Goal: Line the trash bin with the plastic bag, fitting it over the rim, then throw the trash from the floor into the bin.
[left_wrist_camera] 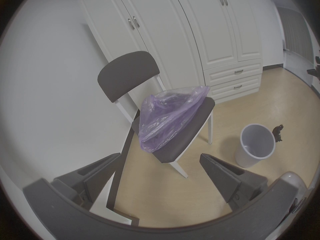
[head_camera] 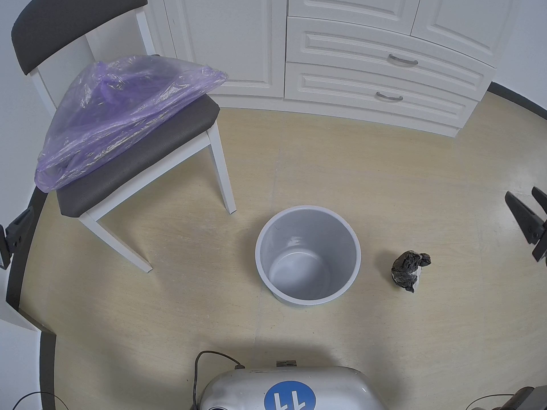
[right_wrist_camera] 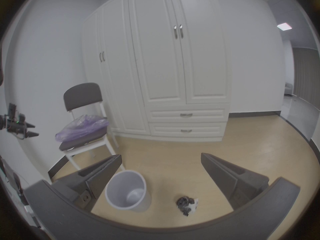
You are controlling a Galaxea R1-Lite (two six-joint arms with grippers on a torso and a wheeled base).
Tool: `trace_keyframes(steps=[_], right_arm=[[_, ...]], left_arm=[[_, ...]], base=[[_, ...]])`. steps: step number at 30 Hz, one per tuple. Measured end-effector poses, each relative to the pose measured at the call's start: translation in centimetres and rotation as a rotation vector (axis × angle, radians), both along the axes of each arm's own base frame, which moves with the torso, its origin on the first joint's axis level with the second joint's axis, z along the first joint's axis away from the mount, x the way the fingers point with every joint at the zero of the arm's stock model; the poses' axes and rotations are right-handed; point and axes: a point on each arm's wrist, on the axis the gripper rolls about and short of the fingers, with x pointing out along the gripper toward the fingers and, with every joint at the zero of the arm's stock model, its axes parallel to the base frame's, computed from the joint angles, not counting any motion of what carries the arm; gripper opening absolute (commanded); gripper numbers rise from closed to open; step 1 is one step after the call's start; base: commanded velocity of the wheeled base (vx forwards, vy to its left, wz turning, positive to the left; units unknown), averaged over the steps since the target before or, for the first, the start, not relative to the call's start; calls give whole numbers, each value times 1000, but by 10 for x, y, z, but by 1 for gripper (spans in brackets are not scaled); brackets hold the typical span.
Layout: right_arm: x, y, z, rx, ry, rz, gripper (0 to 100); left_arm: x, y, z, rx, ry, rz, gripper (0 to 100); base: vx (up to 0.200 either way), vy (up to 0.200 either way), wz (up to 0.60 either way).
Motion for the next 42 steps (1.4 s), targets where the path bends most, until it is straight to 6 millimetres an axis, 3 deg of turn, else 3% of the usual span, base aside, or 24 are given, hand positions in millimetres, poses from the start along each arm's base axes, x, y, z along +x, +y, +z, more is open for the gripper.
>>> trace_keyframes(steps=[7, 15, 25, 33, 42], right_arm=[[-3, 0, -12, -84, 82, 20, 100], [0, -5, -10, -103, 82, -24, 100], [8, -6, 4, 36, 80, -62, 100], [20, -5, 12, 111, 90, -108, 100], [27, -2, 19, 141, 77, -109, 100]], left_arm=[[28, 12, 13, 95, 55, 89, 100], [51, 24, 22, 102, 78, 101, 100], [66, 67, 15, 8, 112, -73, 100], [91, 112, 3, -41, 125, -44, 100], [113, 129, -7, -54, 129, -33, 100]], base=[[0, 0, 0], [0, 0, 0], [0, 0, 0], [0, 0, 0], [0, 0, 0]])
